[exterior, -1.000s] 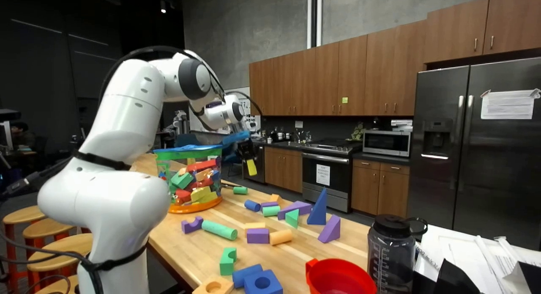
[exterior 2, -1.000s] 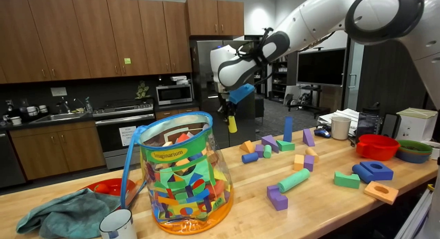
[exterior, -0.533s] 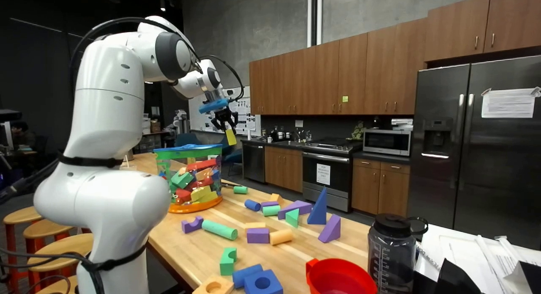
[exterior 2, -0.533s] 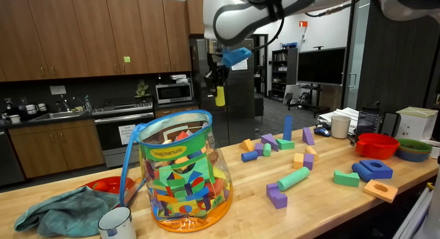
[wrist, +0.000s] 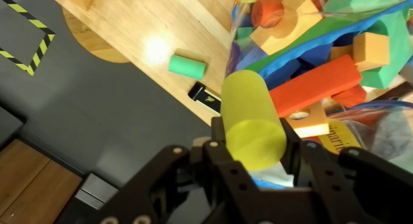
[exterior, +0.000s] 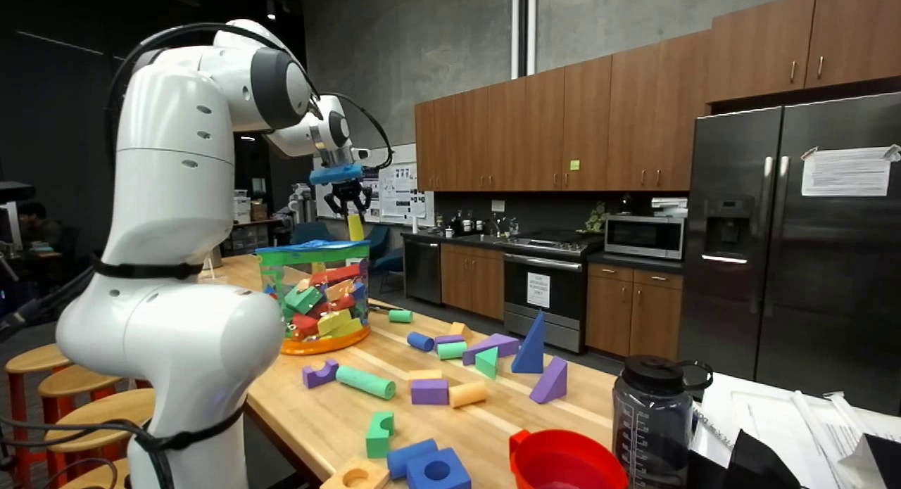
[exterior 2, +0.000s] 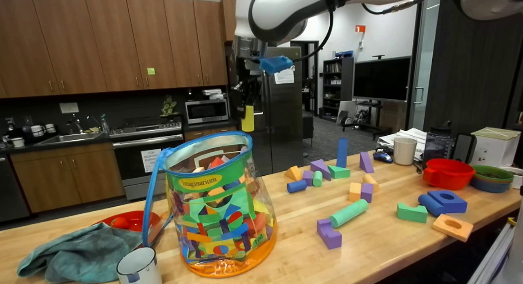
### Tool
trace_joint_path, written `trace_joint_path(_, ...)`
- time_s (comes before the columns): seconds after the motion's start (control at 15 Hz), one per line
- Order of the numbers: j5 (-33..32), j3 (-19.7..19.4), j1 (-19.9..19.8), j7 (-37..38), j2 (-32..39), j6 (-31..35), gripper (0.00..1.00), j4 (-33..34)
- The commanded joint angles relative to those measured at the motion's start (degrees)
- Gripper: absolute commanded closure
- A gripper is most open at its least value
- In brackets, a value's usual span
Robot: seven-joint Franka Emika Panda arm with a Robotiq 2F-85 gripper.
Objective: Pick up the yellow cylindrical block and put it in the clear block bag
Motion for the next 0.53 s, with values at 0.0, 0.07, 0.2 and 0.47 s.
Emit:
trace_joint_path(0.0,5.22,2.05,-0.63,-6.12,-3.57,5.32,0.84,-6.14)
trace_joint_path(0.07,7.44,2.73,-0.69,-8.24,-3.71,8.08,0.84,-7.4)
trace_joint_path(0.2,10.68,3.76,-0.62,-11.65,-4.58,10.95,0.84,-9.71)
trace_joint_path(0.47,10.69,4.25,-0.52,-13.39,-5.26,12.87,0.34,-13.24)
